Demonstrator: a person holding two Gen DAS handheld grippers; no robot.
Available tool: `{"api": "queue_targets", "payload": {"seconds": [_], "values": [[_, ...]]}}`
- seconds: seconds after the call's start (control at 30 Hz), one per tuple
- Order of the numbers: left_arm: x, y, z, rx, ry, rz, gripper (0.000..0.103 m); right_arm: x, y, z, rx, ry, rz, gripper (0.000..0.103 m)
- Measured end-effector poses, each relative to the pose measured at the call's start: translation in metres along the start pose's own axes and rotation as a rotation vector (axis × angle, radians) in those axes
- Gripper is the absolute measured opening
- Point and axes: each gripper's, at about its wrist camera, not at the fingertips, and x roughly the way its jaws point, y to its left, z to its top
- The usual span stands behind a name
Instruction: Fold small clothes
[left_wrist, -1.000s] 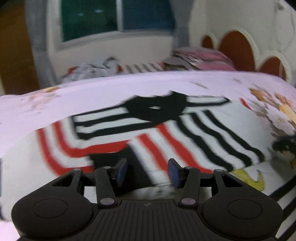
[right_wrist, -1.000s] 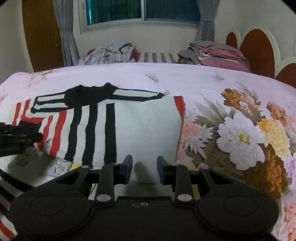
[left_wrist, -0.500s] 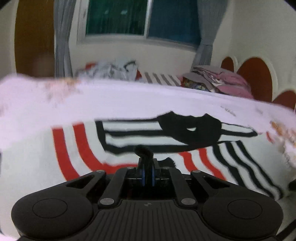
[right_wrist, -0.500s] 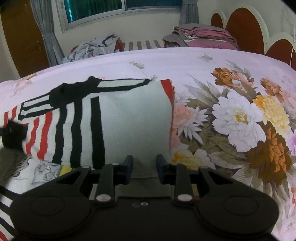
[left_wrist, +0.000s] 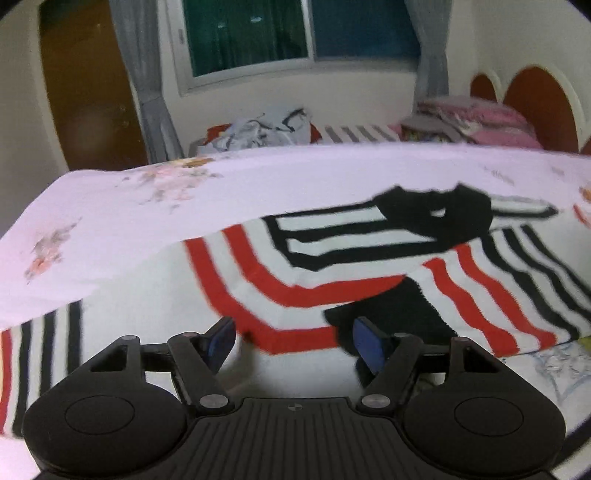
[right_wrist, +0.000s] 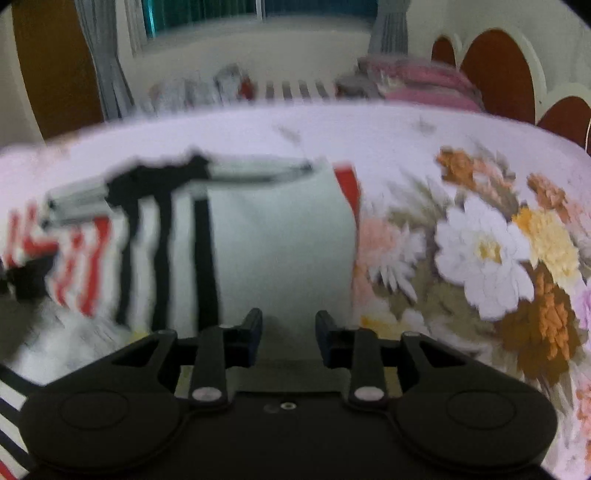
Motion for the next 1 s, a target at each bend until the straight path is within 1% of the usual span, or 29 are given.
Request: {"api": "queue_targets", "payload": {"seconds": [0.1,0.2,0.3,0.33,0.37,0.4,0.5,0.53,0.6,0.73,0.77,0.83,0.9,1.0], "values": [[-0.02,0.039,-0.014,-0.106,-0.004,0.028,0.07,-0.006,0.006,0.001,0.013,-0.028,0.036,0.034],[-0.038,0.095,-0.036,-0.246,-0.007,0.11,0.07,-0.006,0.019,0.002,0.01,-0.035,0.073,0.034],[-0.058,0.158,-0.067,-0.426,-0.003,0.185,0.069,-0.001,0.033,0.003,-0.001,-0.021,0.106,0.034],[-0.061,0.177,-0.076,-0.478,0.006,0.208,0.066,0.003,0.038,0.003,-0.003,-0.009,0.115,0.034],[-0.064,0.195,-0.084,-0.528,0.013,0.231,0.055,0.005,0.043,0.003,-0.007,-0.002,0.117,0.034],[-0.066,0.214,-0.092,-0.583,0.023,0.251,0.051,0.007,0.048,0.003,-0.011,0.004,0.121,0.034],[-0.067,0.258,-0.112,-0.749,0.02,0.266,0.05,0.009,0.064,0.002,-0.021,0.012,0.139,0.034],[-0.066,0.27,-0.117,-0.8,0.011,0.261,0.05,0.009,0.069,0.003,-0.03,0.01,0.138,0.034],[-0.062,0.289,-0.125,-0.885,-0.01,0.225,0.05,0.009,0.077,0.004,-0.037,0.01,0.136,0.034],[-0.045,0.305,-0.128,-0.946,-0.045,0.178,0.05,0.009,0.087,0.004,-0.037,0.003,0.089,0.035],[-0.041,0.31,-0.128,-0.955,-0.055,0.171,0.05,0.01,0.088,0.004,-0.034,0.001,0.061,0.035],[-0.033,0.318,-0.129,-0.982,-0.075,0.151,0.05,0.012,0.088,0.004,-0.023,-0.002,-0.028,0.035],[-0.027,0.326,-0.132,-1.004,-0.089,0.132,0.042,0.014,0.082,0.006,0.015,-0.001,-0.086,0.035],[-0.018,0.327,-0.126,-0.977,-0.074,0.138,0.024,0.014,0.067,0.007,0.073,0.008,-0.12,0.035]]}}
